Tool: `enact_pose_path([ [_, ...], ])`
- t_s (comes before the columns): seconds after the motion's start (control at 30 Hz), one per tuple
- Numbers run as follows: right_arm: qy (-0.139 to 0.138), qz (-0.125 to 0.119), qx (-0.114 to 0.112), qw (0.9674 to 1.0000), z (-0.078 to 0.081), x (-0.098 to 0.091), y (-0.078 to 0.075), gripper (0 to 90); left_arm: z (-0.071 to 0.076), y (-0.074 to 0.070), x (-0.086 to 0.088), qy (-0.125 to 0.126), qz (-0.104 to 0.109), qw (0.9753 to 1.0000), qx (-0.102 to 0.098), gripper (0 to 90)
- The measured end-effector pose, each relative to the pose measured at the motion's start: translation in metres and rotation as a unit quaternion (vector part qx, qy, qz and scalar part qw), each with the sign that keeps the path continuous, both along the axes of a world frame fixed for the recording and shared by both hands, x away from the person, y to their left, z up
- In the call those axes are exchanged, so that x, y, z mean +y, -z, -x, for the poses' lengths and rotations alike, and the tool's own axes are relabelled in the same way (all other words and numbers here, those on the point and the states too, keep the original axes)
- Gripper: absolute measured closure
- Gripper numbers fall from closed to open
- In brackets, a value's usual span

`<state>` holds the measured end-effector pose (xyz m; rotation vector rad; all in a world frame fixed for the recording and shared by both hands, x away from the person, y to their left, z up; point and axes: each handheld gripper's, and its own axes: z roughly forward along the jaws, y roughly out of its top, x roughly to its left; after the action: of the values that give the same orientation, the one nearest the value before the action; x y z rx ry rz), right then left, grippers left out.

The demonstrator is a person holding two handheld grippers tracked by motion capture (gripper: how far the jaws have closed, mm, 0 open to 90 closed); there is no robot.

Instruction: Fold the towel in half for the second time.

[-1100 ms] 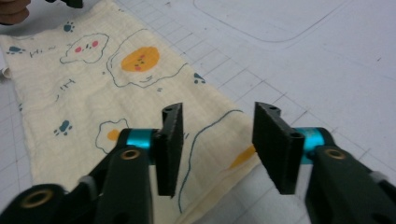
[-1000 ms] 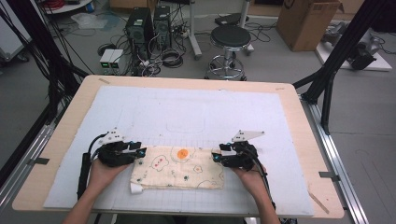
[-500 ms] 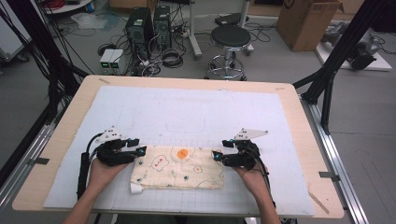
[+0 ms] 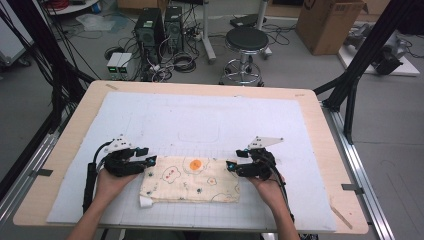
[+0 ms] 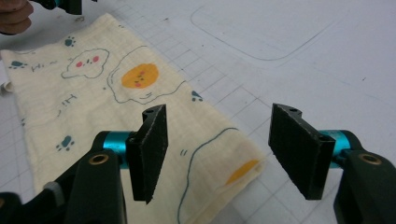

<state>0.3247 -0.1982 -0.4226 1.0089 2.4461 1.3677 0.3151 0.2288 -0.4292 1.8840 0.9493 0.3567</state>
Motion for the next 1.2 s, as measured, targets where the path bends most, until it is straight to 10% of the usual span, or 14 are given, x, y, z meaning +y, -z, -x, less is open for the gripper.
enact_pose_path([
  [0.67,0.043,0.003,0.048,0.9979,-0.019,-0.008,0.017,52.2,-0.025,0.012,-0.003,-0.013,-0.013,0.9976,0.067,57.2],
  [1.2,0.0,0.019,0.071,0.9973,-0.021,-0.001,0.024,79.8,-0.023,0.015,-0.006,0.018,-0.033,0.9963,0.078,77.8],
])
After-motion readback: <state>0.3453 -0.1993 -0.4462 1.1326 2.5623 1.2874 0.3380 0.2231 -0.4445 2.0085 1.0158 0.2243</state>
